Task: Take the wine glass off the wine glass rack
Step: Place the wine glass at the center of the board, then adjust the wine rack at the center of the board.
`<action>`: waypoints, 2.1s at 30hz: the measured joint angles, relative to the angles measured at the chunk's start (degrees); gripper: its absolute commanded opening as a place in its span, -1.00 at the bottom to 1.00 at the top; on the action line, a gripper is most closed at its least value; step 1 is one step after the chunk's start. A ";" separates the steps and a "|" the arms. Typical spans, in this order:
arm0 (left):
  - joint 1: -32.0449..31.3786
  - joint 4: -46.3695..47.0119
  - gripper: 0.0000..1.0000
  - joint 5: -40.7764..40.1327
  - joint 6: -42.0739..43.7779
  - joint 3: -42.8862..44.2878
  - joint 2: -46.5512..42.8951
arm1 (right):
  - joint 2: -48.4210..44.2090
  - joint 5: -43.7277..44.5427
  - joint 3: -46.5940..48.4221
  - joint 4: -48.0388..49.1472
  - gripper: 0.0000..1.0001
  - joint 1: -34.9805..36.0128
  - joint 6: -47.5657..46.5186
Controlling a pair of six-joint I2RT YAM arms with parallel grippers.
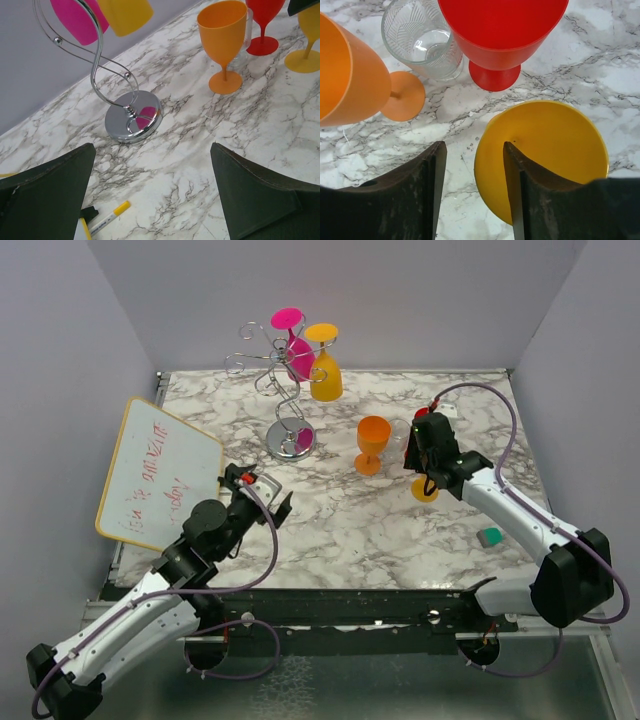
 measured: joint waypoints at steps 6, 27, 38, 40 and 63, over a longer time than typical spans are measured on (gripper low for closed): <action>0.00 -0.48 0.98 -0.57 -2.51 0.37 2.08 | -0.42 -1.01 0.35 -1.49 0.35 0.00 -0.74; 0.72 -7.08 0.98 0.35 -8.22 6.10 10.25 | -16.02 -36.44 2.45 1.44 0.58 0.00 -2.97; 6.60 -10.62 0.98 15.76 -18.62 18.49 20.92 | -18.03 -66.20 -9.62 13.38 0.60 0.07 4.24; 6.64 -11.26 0.98 18.32 -21.05 25.59 24.59 | -18.71 -67.54 -9.62 13.22 0.61 0.04 3.52; 8.48 -15.67 0.91 18.99 -28.61 33.03 31.63 | -6.62 -46.34 4.26 9.88 0.51 0.00 6.03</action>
